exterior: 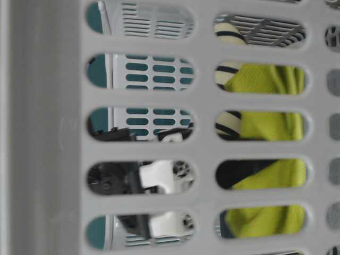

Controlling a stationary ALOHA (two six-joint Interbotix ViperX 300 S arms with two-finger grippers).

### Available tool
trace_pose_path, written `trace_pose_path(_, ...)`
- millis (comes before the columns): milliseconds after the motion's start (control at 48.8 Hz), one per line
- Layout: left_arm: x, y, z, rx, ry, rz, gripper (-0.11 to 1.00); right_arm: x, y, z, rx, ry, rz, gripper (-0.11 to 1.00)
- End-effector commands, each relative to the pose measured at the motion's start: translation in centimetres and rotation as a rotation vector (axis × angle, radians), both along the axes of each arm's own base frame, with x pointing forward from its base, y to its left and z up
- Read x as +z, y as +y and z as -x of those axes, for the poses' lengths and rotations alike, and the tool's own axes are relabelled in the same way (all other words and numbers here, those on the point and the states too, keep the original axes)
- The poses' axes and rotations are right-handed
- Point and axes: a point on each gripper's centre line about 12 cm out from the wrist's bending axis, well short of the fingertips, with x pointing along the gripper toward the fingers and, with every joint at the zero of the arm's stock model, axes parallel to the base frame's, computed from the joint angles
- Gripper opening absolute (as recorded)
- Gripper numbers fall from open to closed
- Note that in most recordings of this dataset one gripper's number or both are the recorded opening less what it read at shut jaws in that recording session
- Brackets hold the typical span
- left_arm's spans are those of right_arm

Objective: Pick up the yellow cloth from the shopping basket with the left arm.
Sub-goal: 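Lift the yellow cloth up out of the basket with the left gripper, then hold the yellow cloth raised above the basket with the left gripper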

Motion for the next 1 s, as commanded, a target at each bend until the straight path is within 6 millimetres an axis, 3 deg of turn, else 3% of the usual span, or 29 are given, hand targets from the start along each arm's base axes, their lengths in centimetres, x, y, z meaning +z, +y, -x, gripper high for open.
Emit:
trace_pose_path(0,4.4,0.2,-0.3,0.007,-0.077,0.005,0.18,0.4,0.0,-0.1,0.000,-0.009,-0.001,0.74)
trace_pose_path(143,9.4,0.2,-0.2,0.013,-0.088,0.005,0.18,0.5,0.0,0.0,0.000,-0.015,-0.004,0.74)
trace_pose_path(369,19.5,0.1,0.6,0.007,-0.102,0.000,0.18,0.7,0.0,0.2,0.000,-0.029,-0.004,0.74)
trace_pose_path(471,21.9,0.1,0.8,0.008,-0.105,0.000,0.18,0.7,0.0,0.2,0.000,-0.028,-0.003,0.74)
trace_pose_path(983,22.2,0.5,0.0,0.021,-0.065,-0.003,0.18,0.6,0.0,0.2,0.000,-0.025,-0.004,0.74)
